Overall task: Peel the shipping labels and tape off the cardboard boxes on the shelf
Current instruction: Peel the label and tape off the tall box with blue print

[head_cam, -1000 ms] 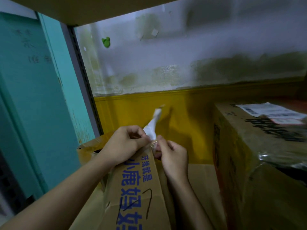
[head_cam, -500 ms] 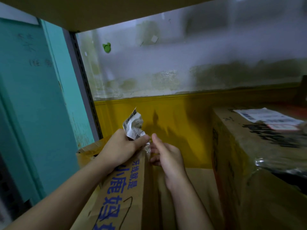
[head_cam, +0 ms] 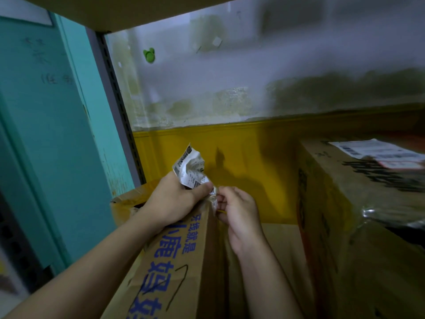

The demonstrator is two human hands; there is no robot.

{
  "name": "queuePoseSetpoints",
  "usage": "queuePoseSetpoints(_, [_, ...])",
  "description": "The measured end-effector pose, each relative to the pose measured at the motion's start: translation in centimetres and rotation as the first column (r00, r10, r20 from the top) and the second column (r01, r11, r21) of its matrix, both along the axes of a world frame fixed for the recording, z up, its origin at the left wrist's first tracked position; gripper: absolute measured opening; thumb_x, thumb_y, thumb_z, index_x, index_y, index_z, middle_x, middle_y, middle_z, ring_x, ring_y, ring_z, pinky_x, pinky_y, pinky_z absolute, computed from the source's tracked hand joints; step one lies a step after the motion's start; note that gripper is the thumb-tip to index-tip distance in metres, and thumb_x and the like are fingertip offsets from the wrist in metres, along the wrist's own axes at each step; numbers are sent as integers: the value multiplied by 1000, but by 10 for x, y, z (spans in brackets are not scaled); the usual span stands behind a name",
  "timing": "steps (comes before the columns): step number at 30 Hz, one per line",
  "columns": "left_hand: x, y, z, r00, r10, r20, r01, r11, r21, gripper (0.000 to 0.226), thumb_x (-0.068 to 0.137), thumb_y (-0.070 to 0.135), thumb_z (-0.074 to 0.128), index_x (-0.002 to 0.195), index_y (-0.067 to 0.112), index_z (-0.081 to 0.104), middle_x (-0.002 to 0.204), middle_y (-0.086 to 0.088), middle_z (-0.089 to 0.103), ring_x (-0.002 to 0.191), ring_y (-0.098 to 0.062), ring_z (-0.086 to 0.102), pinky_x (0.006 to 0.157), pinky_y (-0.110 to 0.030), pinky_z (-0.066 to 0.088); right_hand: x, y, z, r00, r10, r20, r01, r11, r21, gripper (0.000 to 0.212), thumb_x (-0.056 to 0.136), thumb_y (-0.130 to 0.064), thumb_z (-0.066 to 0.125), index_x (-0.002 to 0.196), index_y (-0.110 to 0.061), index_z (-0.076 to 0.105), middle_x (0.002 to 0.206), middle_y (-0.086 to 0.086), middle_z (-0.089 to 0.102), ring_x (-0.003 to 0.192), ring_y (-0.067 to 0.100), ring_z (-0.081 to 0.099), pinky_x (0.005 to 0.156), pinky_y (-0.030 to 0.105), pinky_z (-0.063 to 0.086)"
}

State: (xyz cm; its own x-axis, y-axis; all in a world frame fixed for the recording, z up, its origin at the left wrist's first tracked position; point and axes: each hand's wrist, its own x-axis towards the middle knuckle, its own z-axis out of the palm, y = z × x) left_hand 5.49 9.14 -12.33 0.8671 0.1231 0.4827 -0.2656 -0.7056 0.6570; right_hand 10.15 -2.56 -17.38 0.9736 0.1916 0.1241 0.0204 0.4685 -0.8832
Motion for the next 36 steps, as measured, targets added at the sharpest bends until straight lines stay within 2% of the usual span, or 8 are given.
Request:
queuePoseSetpoints(3, [1,-3,-1,1000,10,6,-10,1000,13,26,93,26,67,77,7,60,71,-8,65,67,-22,62,67,-41,48,-2,-1,0,999,-27,-33,29,998,49,19,89,-3,54,72,-10,55,51,-4,54,48,8,49,50,24,38])
queuePoseSetpoints(8, [4,-6,-4,998,51,41,-53,998,40,38,91,32,68,78,-3,57,72,-20,62,69,-36,58,63,-48,46,0,1,-2,990,-107,-91,116,989,96,23,88,1,51,67,-9,50,43,-7,49,44,9,46,50,27,37])
queuePoseSetpoints(15, [5,-10,-5,994,49,100,-55,997,58,27,90,24,68,77,2,59,70,-11,62,65,-22,59,64,-40,46,-2,6,-9,965,-242,-102,254,958,134,25,91,0,49,68,-8,51,47,-6,51,48,12,45,45,24,36])
queuePoseSetpoints(20, [5,-14,-4,996,69,64,-70,998,5,24,89,21,70,79,3,58,67,-6,61,56,-8,53,58,-28,44,-1,11,-14,944,-314,-103,325,938,122,24,91,-2,50,68,-10,52,57,1,52,52,15,46,53,30,38])
queuePoseSetpoints(24, [6,-15,-4,997,72,38,-70,996,-52,18,89,18,70,80,6,59,70,-6,64,61,-9,57,61,-27,46,0,10,-16,927,-368,-75,374,923,96,21,92,-4,51,71,-9,53,60,4,54,51,14,48,52,28,39])
queuePoseSetpoints(29, [3,-13,-2,999,51,-14,-53,983,-178,14,90,19,70,88,7,62,80,-9,69,71,-17,65,69,-31,52,-6,1,-14,920,-377,105,379,925,-5,19,92,-10,58,73,-10,61,59,-5,61,51,6,56,54,27,46])
queuePoseSetpoints(32, [1,-11,2,999,38,-36,-47,960,-275,15,90,16,69,92,4,62,77,-7,69,68,-16,65,60,-23,51,-11,-7,-10,911,-274,309,332,931,-150,7,84,-15,70,78,-15,68,64,-7,67,58,0,60,55,15,45])
queuePoseSetpoints(36, [2,-3,5,997,54,-54,-64,980,-189,24,91,21,68,90,-1,60,82,-20,66,69,-20,60,64,-34,49,-11,-14,-9,880,-169,445,340,877,-340,2,81,-21,76,82,-22,74,69,-13,70,66,-4,65,58,9,46])
